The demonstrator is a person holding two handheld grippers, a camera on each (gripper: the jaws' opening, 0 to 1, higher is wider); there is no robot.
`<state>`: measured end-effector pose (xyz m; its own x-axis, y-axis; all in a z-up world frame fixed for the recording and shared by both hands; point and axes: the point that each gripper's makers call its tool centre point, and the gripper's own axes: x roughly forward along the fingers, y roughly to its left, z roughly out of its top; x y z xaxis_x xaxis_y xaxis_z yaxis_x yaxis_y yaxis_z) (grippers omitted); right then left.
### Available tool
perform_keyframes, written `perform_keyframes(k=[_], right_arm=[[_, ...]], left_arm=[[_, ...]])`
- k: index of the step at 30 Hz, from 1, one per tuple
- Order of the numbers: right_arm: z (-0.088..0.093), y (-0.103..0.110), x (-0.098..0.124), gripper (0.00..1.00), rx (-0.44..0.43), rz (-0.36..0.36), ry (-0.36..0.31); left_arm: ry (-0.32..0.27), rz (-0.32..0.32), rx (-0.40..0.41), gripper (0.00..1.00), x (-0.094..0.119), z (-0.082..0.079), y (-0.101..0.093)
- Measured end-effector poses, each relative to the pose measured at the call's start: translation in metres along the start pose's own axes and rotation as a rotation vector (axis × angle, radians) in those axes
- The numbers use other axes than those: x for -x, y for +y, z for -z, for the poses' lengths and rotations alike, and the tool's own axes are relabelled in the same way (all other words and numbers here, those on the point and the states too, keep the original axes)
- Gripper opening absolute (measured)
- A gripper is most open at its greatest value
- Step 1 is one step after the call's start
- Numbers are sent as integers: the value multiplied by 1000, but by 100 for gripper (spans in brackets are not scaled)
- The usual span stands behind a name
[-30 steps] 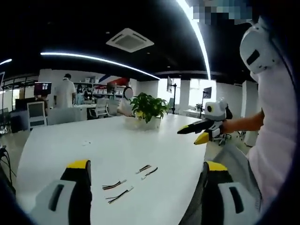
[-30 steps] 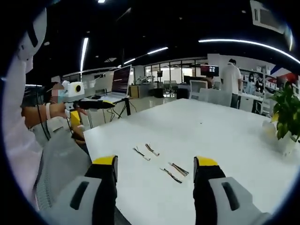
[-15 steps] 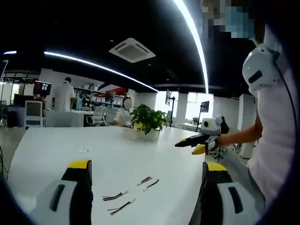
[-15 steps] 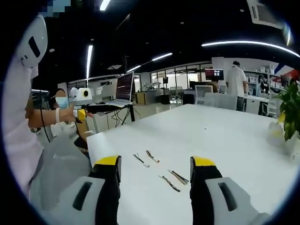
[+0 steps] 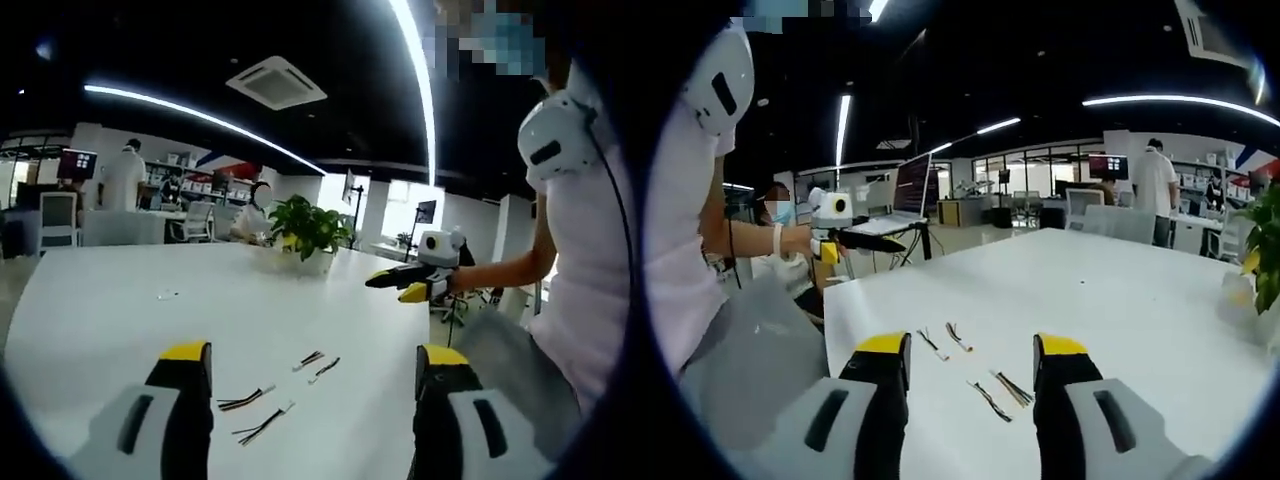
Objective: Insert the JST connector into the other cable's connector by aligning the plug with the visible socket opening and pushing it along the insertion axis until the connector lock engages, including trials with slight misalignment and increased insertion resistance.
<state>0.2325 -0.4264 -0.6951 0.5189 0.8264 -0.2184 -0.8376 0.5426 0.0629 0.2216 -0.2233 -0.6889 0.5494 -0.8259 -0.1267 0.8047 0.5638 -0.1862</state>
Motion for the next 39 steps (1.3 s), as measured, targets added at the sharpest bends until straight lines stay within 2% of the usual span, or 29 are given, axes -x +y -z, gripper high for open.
perform_keyframes(k=[6, 18, 21, 25, 30, 33, 39], right_arm=[[6, -8, -11, 43, 23, -23, 4], [14, -19, -26, 33, 17, -64, 4], [18, -21, -28, 33, 8, -69, 8], [28, -26, -32, 34, 18, -73, 41], [37, -31, -37, 29, -6, -81, 63], [41, -34, -38, 26, -24, -89, 57], [44, -37, -45, 23, -12, -109, 51]], left_arm=[[-1, 19, 10, 78, -8, 4, 9], [-13, 50, 10, 75, -23, 10, 30], [-11, 53, 12, 75, -26, 13, 35], [15, 80, 60, 75, -31, 24, 37], [43, 93, 58, 72, -37, 35, 41], [59, 103, 53, 69, -40, 43, 47], [66, 101, 73, 68, -44, 49, 59]])
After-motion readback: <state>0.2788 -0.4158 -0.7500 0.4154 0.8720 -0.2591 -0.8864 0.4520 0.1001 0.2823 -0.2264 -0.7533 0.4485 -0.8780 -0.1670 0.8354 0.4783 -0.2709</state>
